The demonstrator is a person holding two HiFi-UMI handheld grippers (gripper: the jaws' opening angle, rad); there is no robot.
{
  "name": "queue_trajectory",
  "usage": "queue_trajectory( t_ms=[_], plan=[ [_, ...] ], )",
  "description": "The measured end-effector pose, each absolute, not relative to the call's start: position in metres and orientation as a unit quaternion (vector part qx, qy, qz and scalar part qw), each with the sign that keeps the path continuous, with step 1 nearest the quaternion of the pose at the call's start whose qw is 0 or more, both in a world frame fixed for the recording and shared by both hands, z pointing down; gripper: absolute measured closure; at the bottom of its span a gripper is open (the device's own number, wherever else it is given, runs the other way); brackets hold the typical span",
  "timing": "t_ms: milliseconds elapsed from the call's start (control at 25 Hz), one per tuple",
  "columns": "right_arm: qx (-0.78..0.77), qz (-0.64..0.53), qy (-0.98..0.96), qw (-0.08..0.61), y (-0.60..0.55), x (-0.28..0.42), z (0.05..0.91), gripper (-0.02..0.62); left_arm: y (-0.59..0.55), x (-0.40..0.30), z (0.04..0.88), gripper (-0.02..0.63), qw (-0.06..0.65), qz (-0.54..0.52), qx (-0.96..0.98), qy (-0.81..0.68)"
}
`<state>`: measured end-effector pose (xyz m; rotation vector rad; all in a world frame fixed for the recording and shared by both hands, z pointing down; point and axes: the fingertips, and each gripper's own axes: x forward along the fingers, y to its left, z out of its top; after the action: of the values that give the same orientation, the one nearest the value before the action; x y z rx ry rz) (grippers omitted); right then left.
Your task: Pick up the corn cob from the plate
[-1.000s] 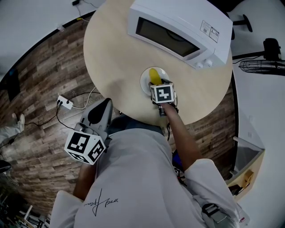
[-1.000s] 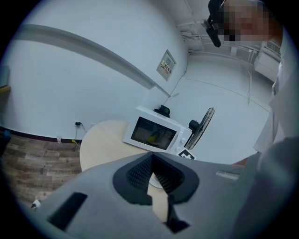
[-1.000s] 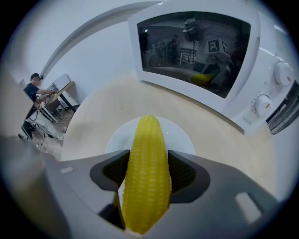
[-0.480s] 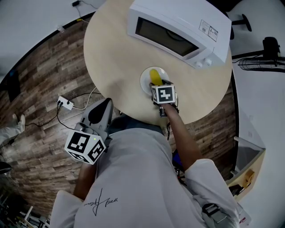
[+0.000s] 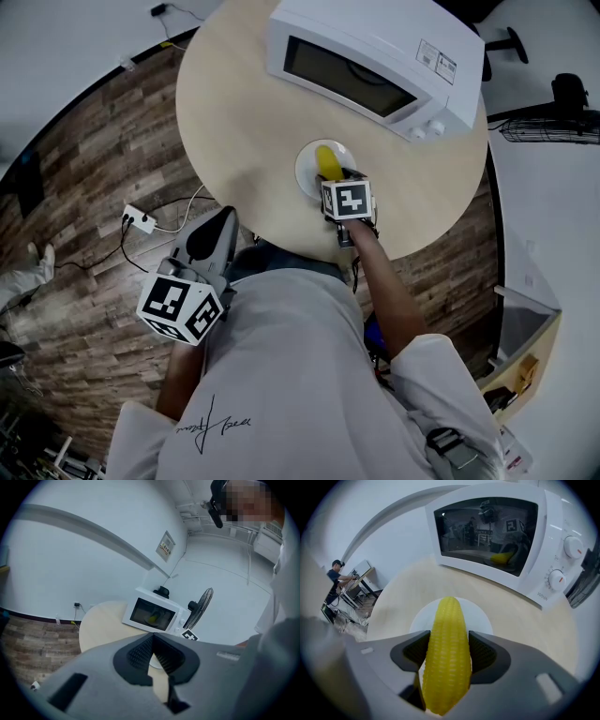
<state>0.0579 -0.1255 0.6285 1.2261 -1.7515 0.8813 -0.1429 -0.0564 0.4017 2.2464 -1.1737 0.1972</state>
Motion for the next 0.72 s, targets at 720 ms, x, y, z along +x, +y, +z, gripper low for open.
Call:
queue_trajectory(
  t_ms=[720],
  plan=[
    [0.500, 0.356, -0.698, 0.371, -0.121, 0.057, 0.609, 0.327, -0.054, -0.139, 0.397, 0.615, 0.288, 0.072, 0.855, -0.425]
  ],
)
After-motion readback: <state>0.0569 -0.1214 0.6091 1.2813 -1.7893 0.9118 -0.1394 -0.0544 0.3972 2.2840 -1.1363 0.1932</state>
